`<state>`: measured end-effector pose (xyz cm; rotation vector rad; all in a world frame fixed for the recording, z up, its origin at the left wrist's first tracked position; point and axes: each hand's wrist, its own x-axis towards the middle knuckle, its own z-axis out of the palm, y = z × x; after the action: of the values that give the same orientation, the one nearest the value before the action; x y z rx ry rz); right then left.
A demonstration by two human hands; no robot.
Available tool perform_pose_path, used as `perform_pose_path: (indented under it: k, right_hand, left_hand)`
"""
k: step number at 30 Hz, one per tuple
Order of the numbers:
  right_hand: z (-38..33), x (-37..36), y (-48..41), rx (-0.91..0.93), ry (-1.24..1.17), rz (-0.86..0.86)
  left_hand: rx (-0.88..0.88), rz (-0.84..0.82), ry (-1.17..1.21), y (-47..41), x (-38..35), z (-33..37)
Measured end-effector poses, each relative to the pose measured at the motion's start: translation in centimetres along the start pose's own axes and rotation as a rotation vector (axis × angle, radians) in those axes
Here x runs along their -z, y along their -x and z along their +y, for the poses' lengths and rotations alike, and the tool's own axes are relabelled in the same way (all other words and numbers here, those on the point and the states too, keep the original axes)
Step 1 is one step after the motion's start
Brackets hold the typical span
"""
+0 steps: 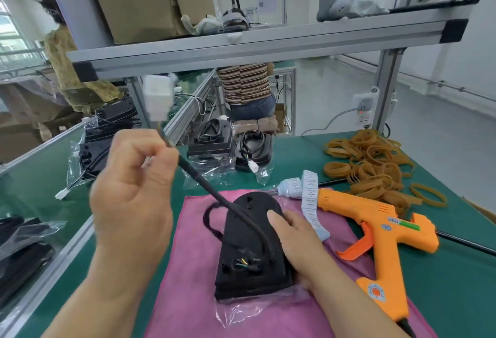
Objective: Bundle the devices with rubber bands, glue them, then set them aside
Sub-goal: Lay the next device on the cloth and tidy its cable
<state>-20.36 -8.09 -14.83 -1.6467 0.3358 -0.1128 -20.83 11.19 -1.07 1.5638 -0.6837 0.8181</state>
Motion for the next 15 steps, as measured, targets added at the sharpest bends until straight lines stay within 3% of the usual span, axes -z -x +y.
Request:
perform_pose_path:
  k: [2,4,7,15]
  right_hand:
    - [0.0,0.0,-0.1,-0.014,-0.034,-0.014]
    - [0.0,0.1,-0.1,-0.011,-0.052,-0.016]
    - [-0.1,0.1,0.1,-0.014,-0.067,-0.007]
    - [-0.3,0.1,0.5,-0.044,-0.146,-0.011]
  left_hand:
    - [0.278,0.292,0.190,-1.7,1.9,-2.3]
    - [0.466,0.437,0.125,-3.1,3.3,-5.0]
    - [0.656,0.337,-0.069,-3.0,3.5,-8.7]
    - [0.941,0.016,-0.105,1.1,2.1,-11.1]
